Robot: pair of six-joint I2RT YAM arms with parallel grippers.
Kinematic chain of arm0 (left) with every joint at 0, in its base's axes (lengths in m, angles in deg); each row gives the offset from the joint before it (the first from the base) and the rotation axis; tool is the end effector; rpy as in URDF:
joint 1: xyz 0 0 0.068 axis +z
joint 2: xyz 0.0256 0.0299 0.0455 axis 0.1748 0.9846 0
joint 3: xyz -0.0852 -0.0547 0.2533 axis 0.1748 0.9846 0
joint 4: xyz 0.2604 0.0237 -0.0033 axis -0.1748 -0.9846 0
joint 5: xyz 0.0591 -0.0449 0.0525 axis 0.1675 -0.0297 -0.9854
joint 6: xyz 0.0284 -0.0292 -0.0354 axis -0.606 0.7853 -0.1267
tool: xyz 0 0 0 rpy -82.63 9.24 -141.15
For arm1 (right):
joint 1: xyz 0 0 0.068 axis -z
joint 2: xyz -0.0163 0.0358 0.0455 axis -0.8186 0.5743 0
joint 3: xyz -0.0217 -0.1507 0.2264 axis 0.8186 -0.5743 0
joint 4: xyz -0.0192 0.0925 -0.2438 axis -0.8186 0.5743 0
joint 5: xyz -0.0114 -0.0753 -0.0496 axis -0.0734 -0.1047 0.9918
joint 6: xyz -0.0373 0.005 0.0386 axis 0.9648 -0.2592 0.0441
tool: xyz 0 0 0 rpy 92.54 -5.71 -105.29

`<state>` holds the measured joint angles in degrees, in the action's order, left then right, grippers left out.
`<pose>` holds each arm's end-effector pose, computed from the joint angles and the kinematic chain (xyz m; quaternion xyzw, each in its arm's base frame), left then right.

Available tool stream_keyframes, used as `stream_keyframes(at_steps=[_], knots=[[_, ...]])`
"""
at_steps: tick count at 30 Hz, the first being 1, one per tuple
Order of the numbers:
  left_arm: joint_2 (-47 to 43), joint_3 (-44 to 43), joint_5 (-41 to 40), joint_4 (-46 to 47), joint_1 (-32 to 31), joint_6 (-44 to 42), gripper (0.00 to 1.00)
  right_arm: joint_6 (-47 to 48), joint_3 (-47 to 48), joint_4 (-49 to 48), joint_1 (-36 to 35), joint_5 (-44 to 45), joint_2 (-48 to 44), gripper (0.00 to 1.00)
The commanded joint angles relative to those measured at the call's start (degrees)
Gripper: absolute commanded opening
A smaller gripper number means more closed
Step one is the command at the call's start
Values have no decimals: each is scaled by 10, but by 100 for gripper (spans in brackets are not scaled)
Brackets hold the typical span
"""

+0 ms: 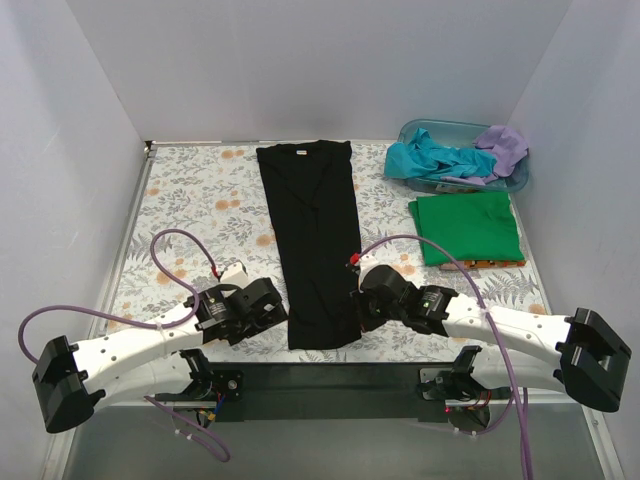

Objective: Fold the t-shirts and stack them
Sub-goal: Fold the tshirt

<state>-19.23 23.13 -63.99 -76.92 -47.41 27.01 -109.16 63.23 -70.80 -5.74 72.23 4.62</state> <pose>0.0935 -0.1214 0.2065 -0.4881 0.8365 -0.1477 0.2005 0.1111 0.1949 0.2033 -0.2211 0.8907 0.2732 0.2883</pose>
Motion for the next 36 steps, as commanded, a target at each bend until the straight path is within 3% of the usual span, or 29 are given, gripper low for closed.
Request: stream_keyframes(at_steps=[1, 12, 19, 25, 33, 36], knots=[[-19, 7, 1, 4, 2, 53, 98, -14, 21, 22, -6, -16, -6, 1], [19, 0, 40, 66, 3, 7, 98, -61, -54, 1, -11, -20, -29, 8], [89, -31, 100, 137, 2, -44, 98, -64, -84, -8, -11, -59, -62, 35], [169, -85, 142, 194, -15, -72, 98, -89, -130, 25, -11, -49, -143, 45], [343, -202, 167, 213, -60, -88, 97, -97, -156, 16, -9, -55, -150, 45], [396, -251, 177, 211, -67, -95, 94, -95, -150, 11, -8, -58, -132, 31]])
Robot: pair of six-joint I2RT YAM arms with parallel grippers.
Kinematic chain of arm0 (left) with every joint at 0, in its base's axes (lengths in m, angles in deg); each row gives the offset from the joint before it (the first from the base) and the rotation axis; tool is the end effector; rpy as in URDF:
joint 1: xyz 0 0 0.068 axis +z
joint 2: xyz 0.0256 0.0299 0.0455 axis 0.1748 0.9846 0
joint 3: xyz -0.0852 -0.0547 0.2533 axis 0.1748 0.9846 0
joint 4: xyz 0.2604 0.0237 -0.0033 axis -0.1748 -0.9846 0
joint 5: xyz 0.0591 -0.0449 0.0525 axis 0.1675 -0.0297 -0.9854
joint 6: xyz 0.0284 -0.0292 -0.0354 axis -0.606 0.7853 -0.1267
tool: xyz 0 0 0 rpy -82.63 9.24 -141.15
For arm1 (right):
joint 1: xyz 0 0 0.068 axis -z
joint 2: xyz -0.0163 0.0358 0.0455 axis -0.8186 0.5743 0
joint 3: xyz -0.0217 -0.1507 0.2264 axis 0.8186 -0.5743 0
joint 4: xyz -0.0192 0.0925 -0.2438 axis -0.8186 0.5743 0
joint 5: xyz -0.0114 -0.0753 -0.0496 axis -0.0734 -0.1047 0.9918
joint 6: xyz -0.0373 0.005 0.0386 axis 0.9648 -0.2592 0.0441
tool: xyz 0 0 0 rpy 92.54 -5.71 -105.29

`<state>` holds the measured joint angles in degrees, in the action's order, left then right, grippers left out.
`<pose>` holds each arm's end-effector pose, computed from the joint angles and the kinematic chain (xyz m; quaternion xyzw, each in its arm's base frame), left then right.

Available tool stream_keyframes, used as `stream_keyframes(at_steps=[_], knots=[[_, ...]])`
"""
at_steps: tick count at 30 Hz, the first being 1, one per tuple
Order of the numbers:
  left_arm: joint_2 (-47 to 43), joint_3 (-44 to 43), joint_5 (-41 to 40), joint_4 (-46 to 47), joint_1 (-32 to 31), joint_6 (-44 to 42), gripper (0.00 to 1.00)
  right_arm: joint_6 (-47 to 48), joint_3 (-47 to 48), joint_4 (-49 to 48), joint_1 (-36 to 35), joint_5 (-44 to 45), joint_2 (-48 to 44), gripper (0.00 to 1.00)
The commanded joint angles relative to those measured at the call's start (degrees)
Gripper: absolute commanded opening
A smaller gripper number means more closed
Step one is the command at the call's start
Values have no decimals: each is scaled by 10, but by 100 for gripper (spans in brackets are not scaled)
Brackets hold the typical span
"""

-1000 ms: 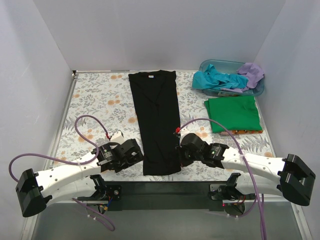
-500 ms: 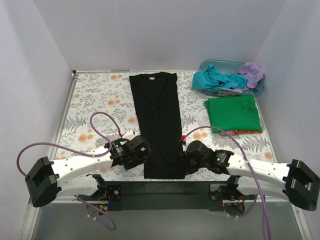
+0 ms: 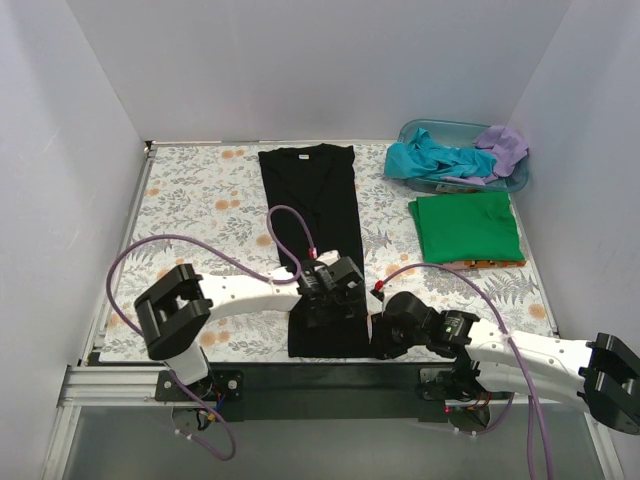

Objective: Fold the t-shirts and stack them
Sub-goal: Fold the tshirt

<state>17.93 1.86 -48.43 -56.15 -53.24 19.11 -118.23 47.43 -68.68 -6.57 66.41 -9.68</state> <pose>0.1420 -0.2730 0.1888 -0.3695 0.9043 -0.2004 0.0744 0.0757 0.1440 0.1559 -0.1776 0.9125 0.3037 0.2087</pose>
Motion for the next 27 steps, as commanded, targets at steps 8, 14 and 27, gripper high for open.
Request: stream_keyframes(at_steps=[8, 14, 27], knots=[[134, -136, 12, -82, -40, 18, 75, -25, -18, -15, 3, 5, -10, 12], [143, -158, 22, -106, -52, 28, 61, -33, -33, -16, 3, 8, -37, 10], [159, -179, -12, -218, -53, 37, 5, -40, -56, -16, 3, 10, -57, 4]])
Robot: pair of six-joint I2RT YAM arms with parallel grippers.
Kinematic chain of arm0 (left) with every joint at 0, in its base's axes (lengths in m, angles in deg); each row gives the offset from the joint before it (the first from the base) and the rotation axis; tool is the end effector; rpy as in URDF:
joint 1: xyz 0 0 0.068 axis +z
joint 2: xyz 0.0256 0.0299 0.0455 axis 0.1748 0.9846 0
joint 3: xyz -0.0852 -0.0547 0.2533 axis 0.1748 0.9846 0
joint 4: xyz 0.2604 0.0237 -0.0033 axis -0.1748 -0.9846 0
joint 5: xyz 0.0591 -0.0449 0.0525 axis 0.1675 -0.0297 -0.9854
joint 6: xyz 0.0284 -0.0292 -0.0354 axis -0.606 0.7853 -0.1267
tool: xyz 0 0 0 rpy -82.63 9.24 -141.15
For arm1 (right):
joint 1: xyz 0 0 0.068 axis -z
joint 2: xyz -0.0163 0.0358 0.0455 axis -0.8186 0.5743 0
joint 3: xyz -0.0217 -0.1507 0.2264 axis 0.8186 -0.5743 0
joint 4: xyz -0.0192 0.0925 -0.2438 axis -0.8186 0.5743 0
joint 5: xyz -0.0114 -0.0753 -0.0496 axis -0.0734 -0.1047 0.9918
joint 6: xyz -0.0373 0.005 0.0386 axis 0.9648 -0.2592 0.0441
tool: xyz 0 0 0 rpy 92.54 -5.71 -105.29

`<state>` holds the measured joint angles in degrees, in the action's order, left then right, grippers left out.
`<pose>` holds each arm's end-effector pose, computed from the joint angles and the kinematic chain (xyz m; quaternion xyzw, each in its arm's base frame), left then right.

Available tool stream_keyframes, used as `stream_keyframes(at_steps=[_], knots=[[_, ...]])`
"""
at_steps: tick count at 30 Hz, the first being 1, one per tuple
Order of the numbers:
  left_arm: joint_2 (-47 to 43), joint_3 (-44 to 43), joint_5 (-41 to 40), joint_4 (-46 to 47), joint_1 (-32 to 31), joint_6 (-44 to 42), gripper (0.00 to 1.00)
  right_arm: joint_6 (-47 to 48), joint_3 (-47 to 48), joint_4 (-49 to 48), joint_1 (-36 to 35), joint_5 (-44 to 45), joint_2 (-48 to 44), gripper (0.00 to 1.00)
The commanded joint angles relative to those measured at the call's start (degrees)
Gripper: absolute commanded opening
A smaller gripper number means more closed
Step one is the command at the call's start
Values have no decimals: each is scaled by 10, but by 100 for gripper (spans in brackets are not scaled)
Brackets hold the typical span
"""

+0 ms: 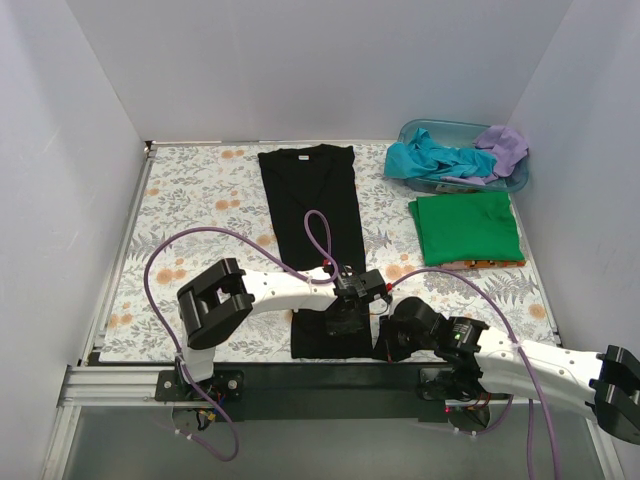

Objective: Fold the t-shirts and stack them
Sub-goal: Fold the tshirt

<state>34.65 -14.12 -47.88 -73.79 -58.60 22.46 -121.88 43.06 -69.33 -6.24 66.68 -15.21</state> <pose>0.1304 -0.3231 0.1636 -0.3521 0.9333 -0.0469 0.0531 0.0697 0.1308 0.1456 -0.1445 0.9124 0.3199 0.2106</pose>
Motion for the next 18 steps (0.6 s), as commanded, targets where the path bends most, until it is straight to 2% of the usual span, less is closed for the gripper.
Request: stream_keyframes(at_steps=[1, 9, 18], knots=[[-11, -20, -18, -46, 0, 2, 0, -3, -13, -10, 0, 7, -2, 4], [-59, -9, 0, -22, 0, -16, 0, -4, -16, -10, 0, 5, -4, 1], [-135, 15, -8, -57, -2, -27, 0, -4, -21, -10, 0, 6, -11, 1]])
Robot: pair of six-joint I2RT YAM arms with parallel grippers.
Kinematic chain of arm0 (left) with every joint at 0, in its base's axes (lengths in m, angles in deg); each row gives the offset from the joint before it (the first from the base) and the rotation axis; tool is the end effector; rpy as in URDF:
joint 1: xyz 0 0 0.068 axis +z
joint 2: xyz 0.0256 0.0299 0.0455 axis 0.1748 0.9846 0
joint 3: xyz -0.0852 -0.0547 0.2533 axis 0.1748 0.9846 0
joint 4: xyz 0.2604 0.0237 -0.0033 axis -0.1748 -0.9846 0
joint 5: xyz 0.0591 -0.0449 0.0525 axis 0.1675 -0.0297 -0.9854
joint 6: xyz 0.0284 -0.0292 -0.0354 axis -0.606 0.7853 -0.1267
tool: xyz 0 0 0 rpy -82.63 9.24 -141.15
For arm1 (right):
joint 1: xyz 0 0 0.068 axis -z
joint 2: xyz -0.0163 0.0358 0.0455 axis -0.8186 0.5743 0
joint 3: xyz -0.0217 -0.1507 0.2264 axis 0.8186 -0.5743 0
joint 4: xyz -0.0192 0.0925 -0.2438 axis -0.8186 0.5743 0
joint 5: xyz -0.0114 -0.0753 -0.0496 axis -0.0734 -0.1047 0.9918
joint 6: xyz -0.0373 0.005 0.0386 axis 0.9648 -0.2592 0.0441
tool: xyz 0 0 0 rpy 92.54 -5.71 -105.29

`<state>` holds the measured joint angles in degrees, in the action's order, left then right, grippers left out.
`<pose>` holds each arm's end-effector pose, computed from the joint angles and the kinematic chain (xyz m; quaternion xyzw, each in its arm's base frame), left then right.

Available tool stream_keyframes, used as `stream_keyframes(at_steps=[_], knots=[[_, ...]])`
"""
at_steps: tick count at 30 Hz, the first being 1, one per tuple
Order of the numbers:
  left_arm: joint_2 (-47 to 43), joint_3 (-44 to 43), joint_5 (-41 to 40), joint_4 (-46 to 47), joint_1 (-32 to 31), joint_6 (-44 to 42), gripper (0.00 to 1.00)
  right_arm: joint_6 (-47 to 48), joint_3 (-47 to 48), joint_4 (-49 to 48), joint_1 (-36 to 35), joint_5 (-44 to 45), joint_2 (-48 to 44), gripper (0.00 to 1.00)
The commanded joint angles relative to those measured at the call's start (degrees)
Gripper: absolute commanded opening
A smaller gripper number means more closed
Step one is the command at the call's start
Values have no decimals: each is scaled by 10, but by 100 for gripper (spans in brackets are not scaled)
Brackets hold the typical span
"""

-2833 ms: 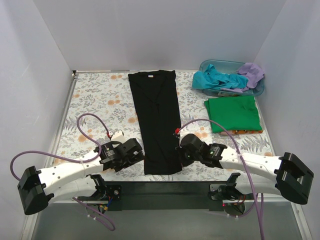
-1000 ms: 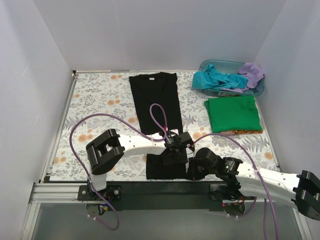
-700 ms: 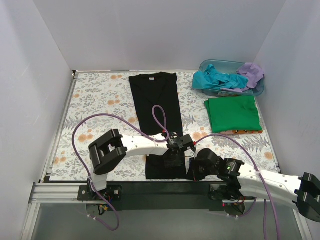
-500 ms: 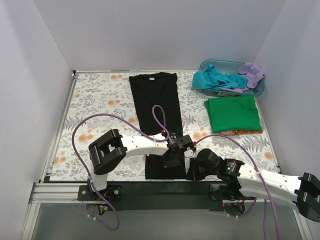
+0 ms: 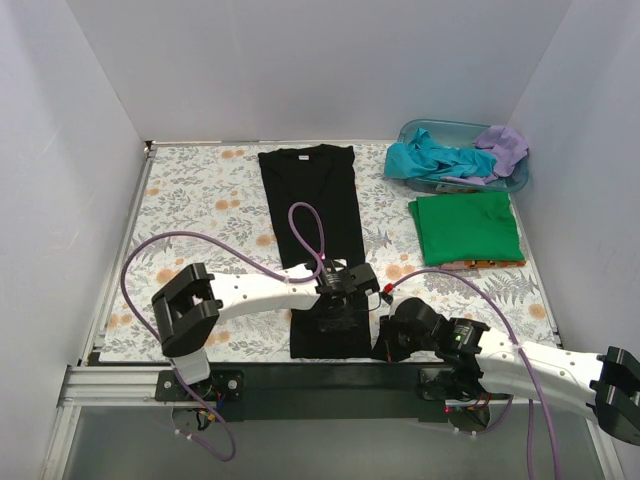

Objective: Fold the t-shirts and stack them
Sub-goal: Fold the tshirt

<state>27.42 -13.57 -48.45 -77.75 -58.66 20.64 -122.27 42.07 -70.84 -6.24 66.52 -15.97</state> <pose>0.1238 -0.3063 0.2007 -0.3376 0.9368 -0.0696 0.0594 0.0691 0.1300 0.1439 -0.1416 0.9084 0.3295 0.2147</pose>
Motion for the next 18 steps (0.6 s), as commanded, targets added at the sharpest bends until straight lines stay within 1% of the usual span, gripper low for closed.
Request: stream_keyframes(at_steps=[1, 3, 5, 6, 12, 14, 15, 16, 18], knots=[[-73, 9, -13, -42, -1, -5, 0, 0, -11, 5, 1, 8, -5, 1], [-100, 6, -45, -74, -1, 8, 0, 0, -11, 6, 1, 6, -11, 1], [-117, -1, -68, -125, 0, 15, 0, 1, -12, 8, 1, 6, -17, 1], [-122, -12, -73, -161, 0, 19, 0, 1, -10, 11, 1, 6, -19, 1], [-154, -44, -91, -263, 2, 22, 0, 1, -8, 15, 1, 8, -21, 1], [-173, -39, -77, -264, 8, -2, 0, 1, -6, 15, 1, 8, -21, 1], [-184, -33, -60, -264, 19, -26, 0, 2, -4, 15, 1, 8, -21, 1], [-184, -32, -48, -264, 28, -26, 0, 2, -4, 16, 1, 8, -20, 1], [-206, -26, -28, -265, 44, -57, 0, 3, -1, 19, 1, 8, -19, 1]])
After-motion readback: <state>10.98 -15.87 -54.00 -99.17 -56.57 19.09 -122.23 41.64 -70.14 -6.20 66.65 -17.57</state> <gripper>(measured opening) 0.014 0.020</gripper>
